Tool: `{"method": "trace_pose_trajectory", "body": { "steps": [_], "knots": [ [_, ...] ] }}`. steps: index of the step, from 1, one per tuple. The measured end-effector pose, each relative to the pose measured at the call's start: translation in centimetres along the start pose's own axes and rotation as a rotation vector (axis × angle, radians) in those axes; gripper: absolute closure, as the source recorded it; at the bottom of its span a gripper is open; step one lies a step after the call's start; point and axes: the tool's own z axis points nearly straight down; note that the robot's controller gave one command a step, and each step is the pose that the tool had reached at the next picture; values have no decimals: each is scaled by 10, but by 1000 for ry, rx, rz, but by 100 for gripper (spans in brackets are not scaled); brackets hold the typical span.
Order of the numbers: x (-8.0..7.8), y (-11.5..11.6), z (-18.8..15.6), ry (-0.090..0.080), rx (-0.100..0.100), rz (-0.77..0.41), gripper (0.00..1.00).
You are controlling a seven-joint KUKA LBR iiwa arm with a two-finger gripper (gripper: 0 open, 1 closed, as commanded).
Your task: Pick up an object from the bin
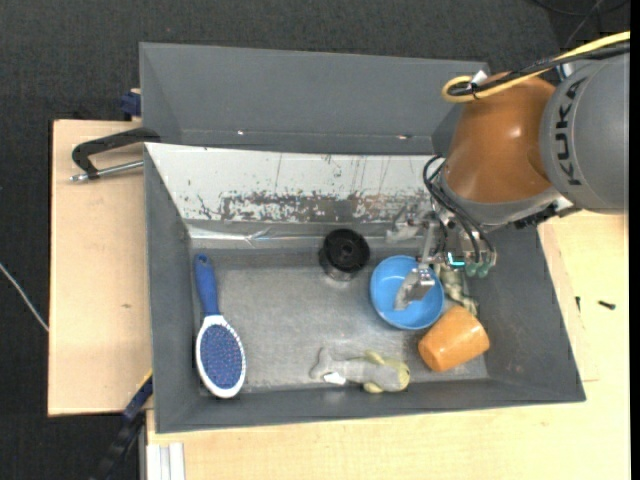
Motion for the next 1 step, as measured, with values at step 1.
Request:
{"method": "trace_pose_trajectory", "body": {
  "steps": [1],
  "knots": [
    [-1,1,60,-15,0,140,0]
  ]
}}
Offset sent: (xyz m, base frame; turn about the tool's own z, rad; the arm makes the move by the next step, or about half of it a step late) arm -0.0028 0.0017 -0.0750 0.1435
